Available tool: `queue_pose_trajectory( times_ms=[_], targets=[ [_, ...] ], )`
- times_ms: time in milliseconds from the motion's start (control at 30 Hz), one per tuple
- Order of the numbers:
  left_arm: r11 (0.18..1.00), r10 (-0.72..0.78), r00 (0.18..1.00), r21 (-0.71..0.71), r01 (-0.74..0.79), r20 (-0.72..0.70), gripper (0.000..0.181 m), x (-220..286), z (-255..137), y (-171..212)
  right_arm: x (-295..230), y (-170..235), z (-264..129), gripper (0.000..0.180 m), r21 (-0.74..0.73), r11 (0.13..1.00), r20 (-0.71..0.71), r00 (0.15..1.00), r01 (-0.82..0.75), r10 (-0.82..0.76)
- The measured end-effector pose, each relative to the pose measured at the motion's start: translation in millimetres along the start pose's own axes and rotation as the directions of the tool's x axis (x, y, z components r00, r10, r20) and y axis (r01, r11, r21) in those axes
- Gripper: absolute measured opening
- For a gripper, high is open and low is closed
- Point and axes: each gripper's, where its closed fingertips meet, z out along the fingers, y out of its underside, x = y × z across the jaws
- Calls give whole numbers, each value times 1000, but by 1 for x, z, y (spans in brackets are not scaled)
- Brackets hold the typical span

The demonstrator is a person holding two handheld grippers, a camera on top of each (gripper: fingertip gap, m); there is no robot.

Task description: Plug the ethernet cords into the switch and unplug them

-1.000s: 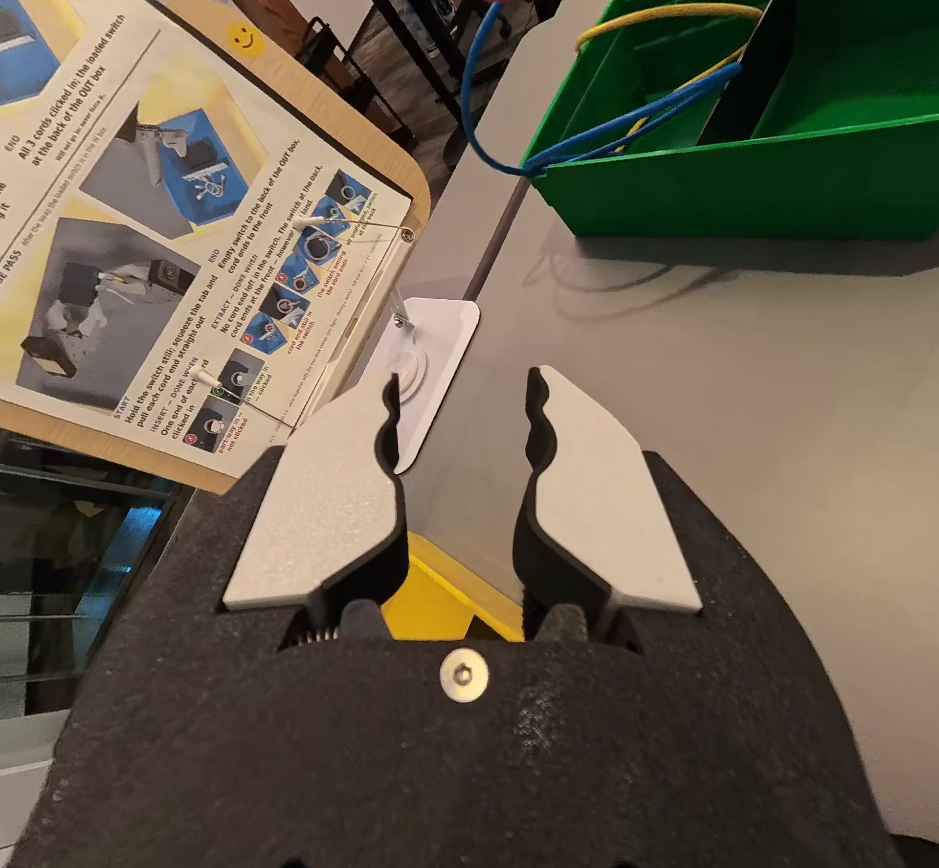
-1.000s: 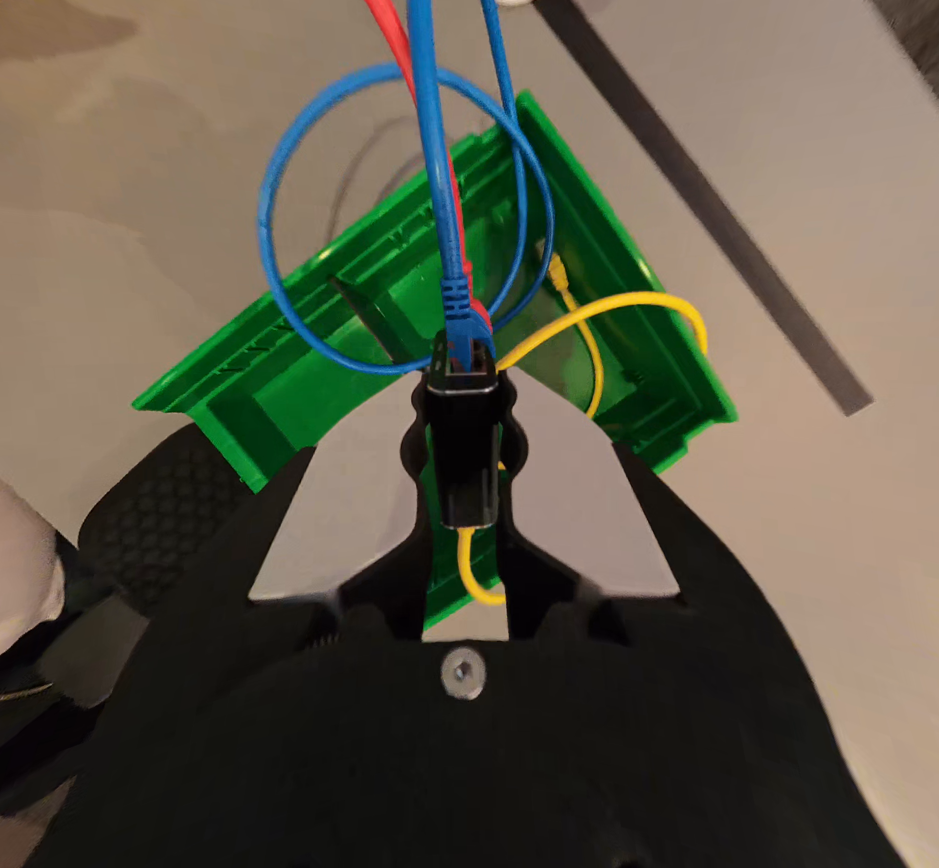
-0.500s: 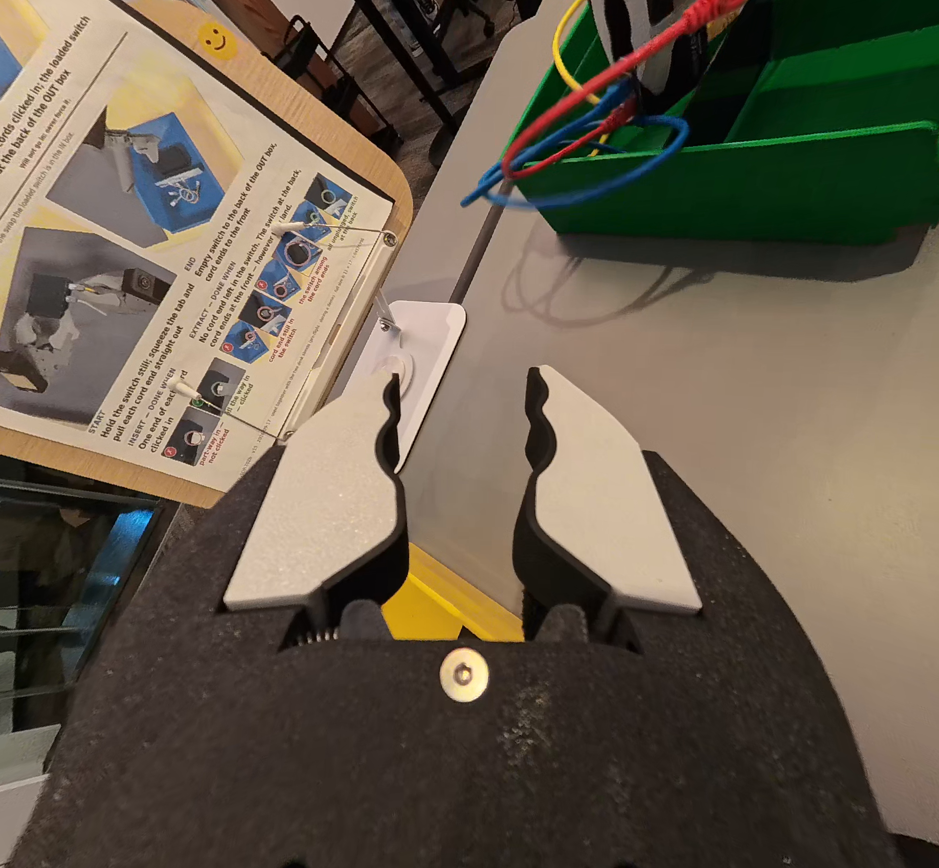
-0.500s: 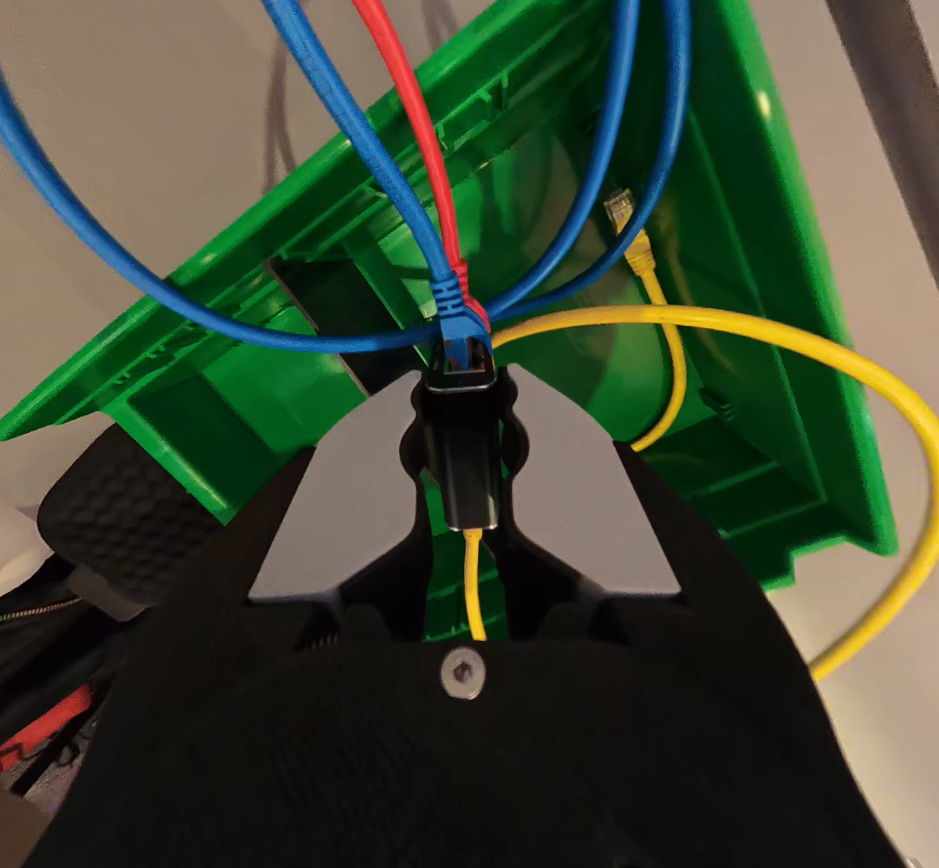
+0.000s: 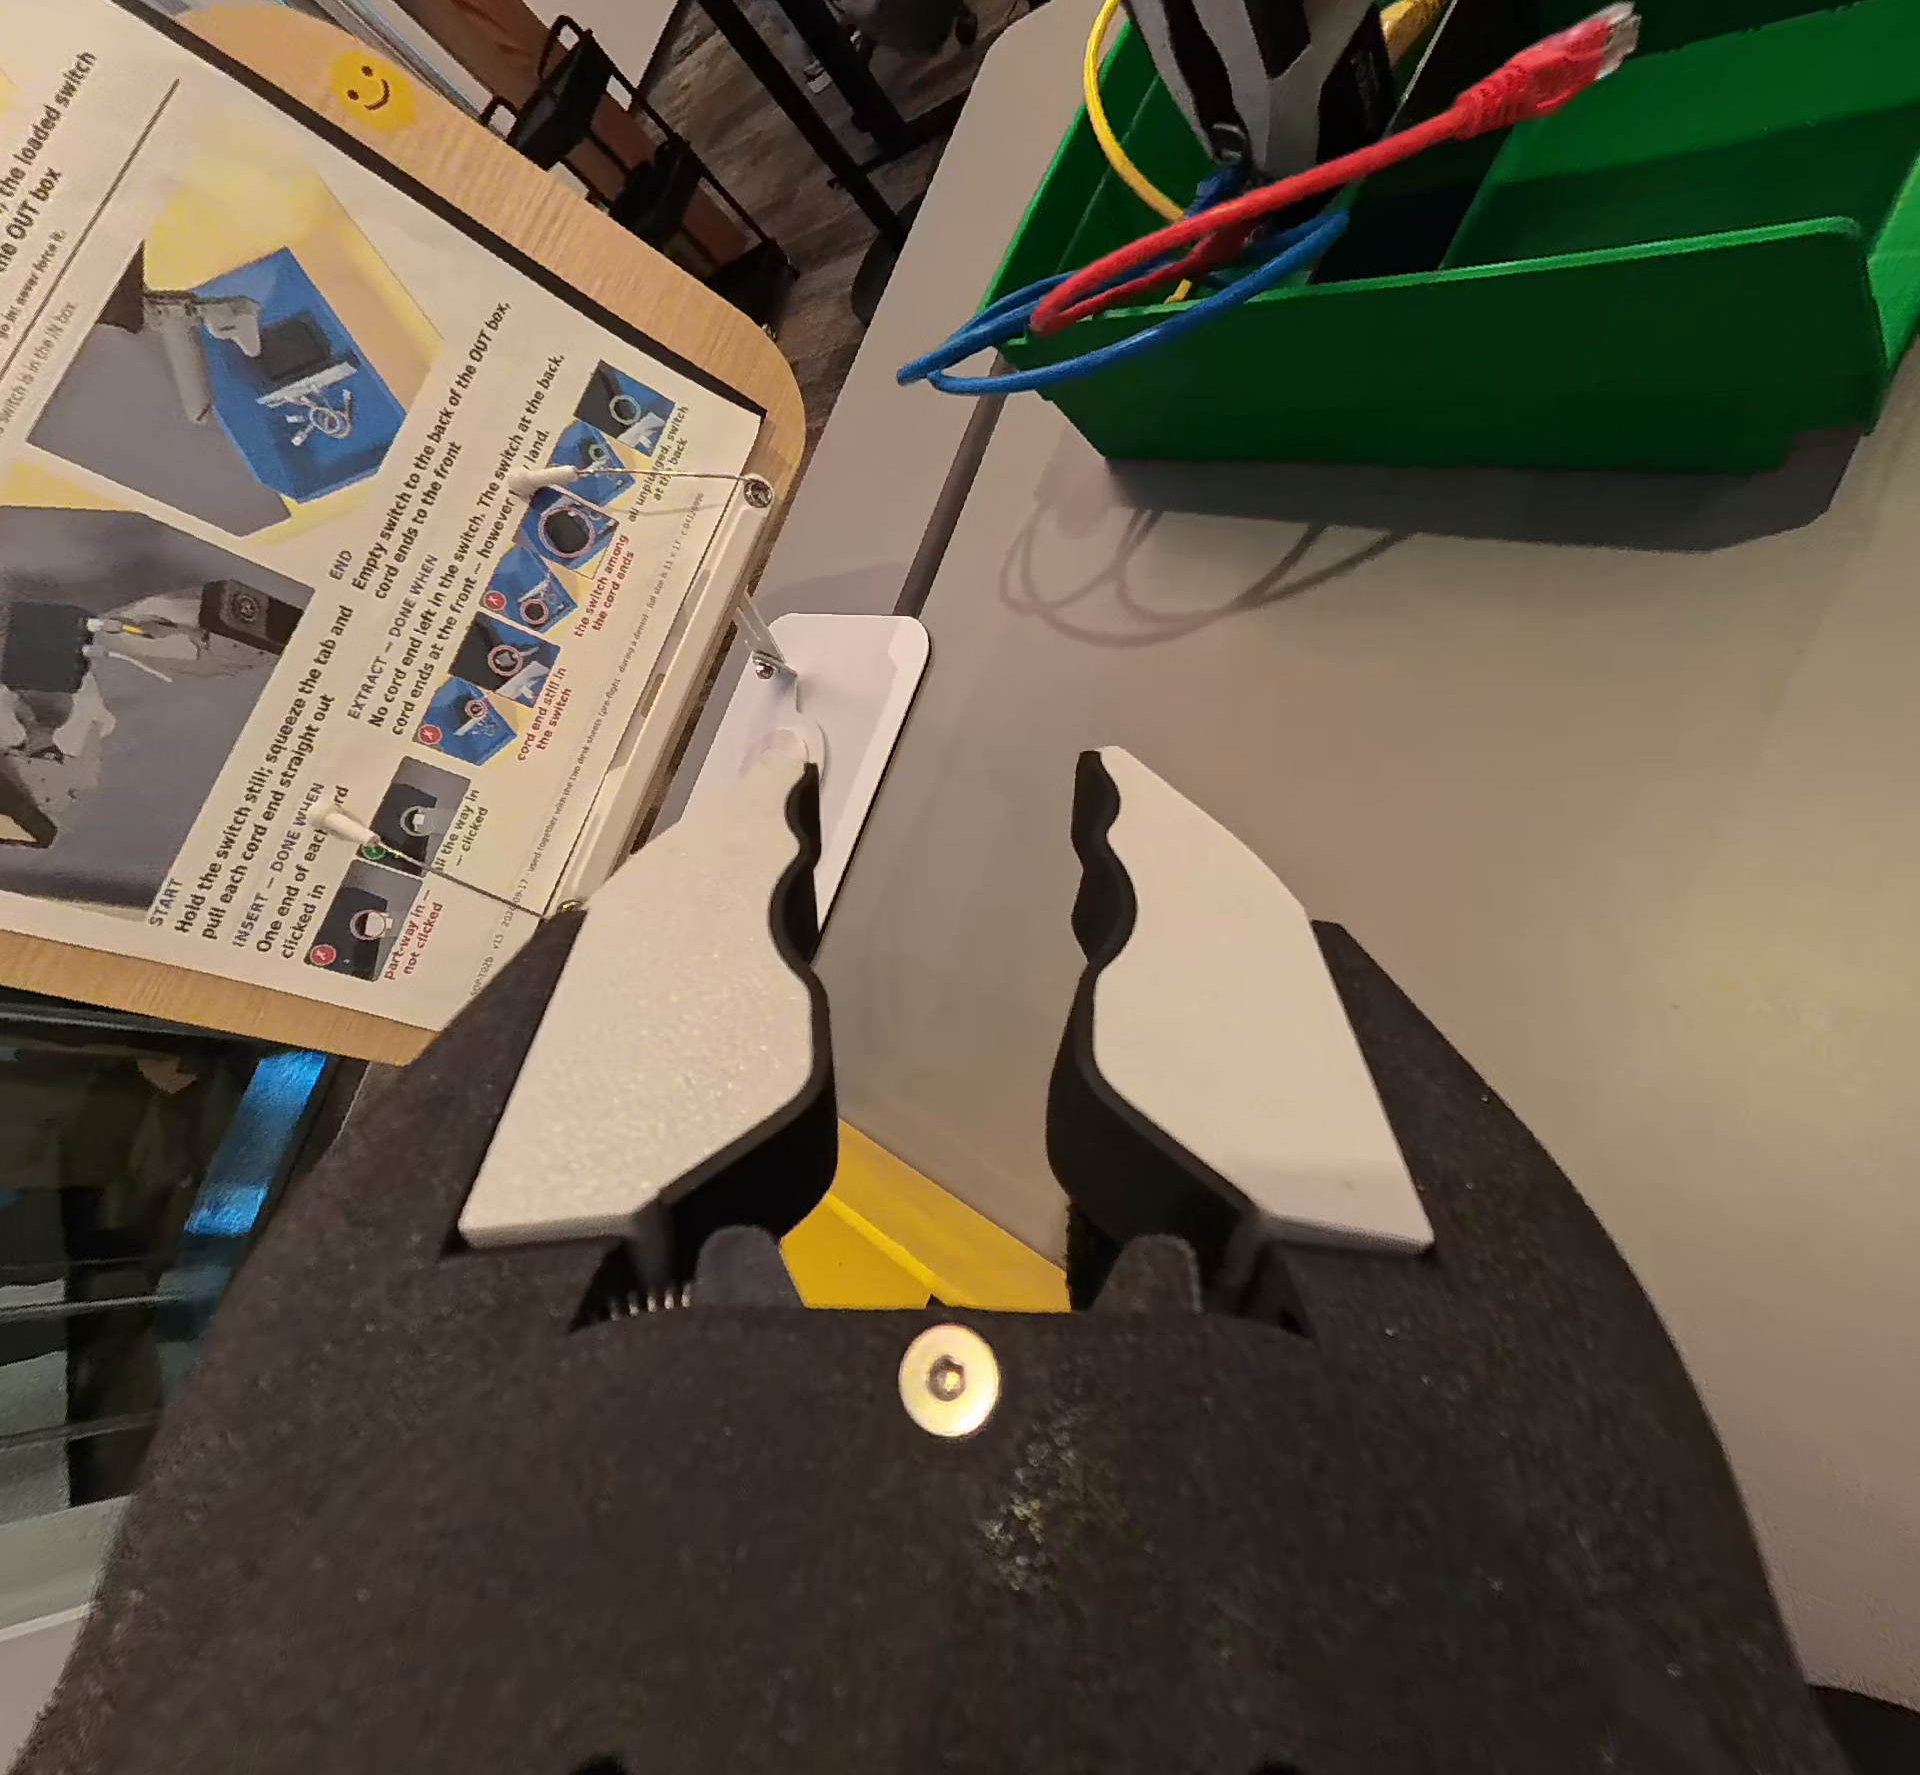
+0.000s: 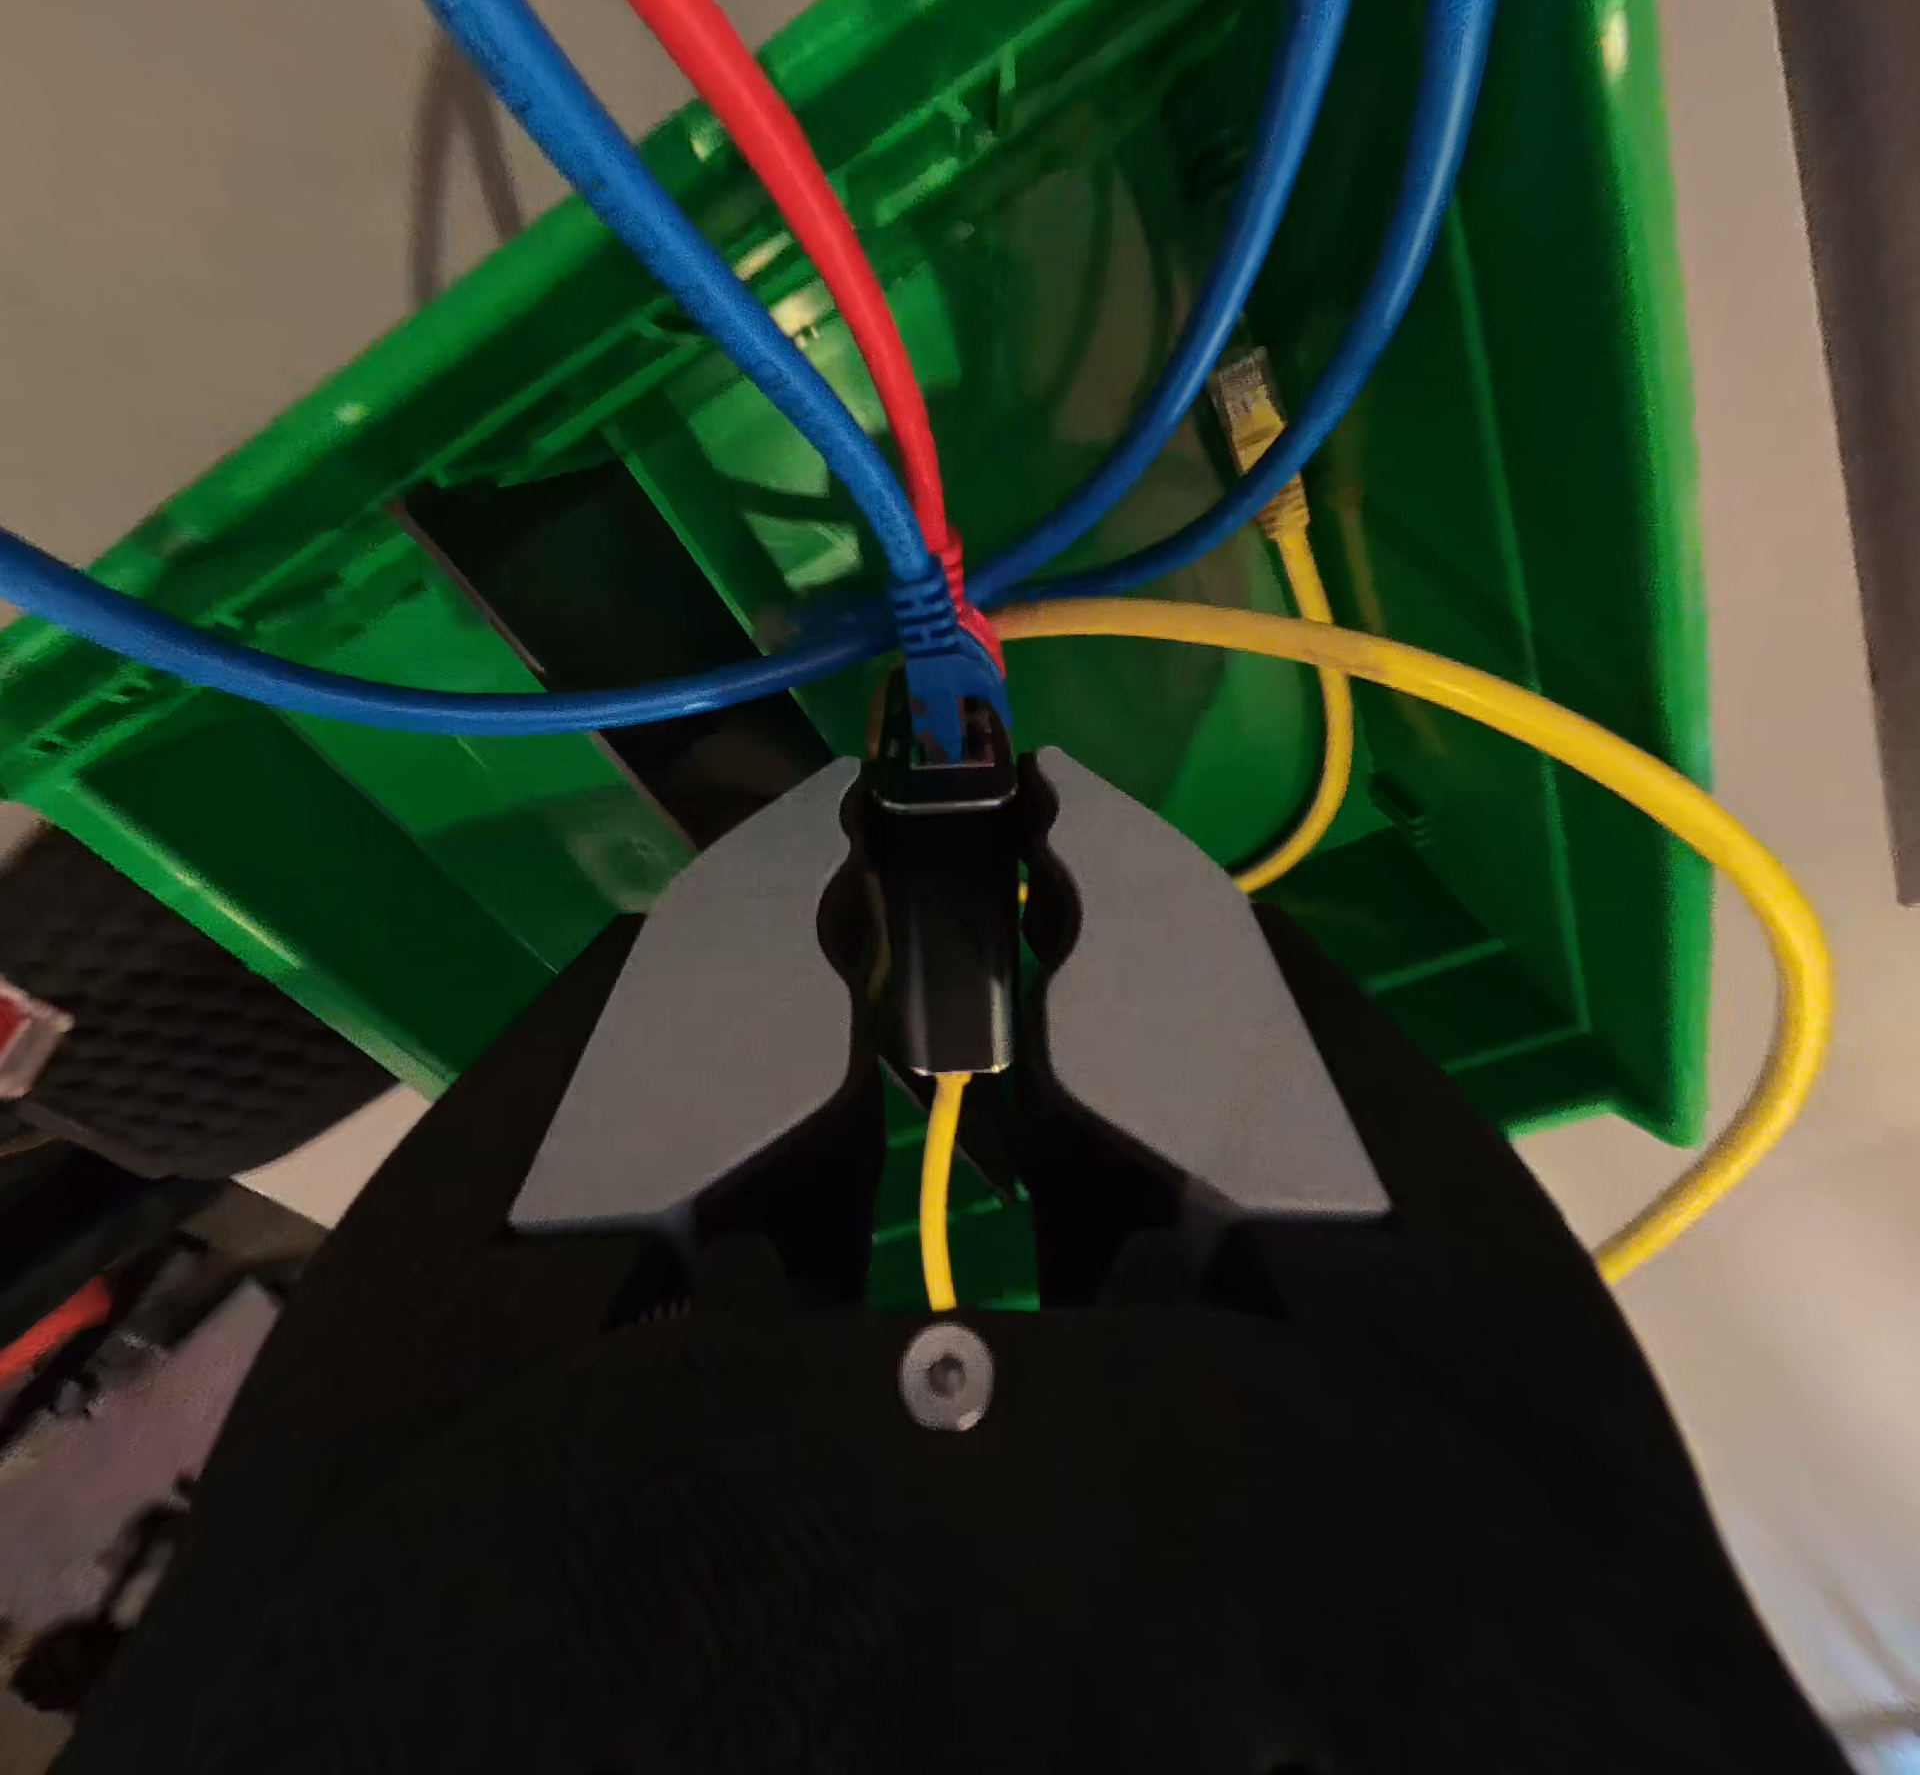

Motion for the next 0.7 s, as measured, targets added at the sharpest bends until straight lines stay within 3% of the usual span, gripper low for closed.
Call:
queue_pose_trajectory(
  times_ms=[100, 300, 500, 700],
  targets=[
    [1000, 7, 1000, -11, -7, -8, 46, 3, 4, 1, 2, 2, 5, 27, -129, 988, -34, 996, 83, -88],
    [999, 27, 999, -33, -28, -22, 46, 9, 9, 3, 5, 3, 27, 27, -236, 958, -9, 986, 160, -167],
    [998, 35, 999, -50, -37, -36, 46, 13, 15, 5, 3, -5, 40, 28, -75, 991, 53, 993, 109, -105],
    [997, 28, 999, -66, -31, -44, 46, 13, 17, 9, -2, -3, 35, 33, -5, 995, 32, 994, 103, -103]
  ],
)
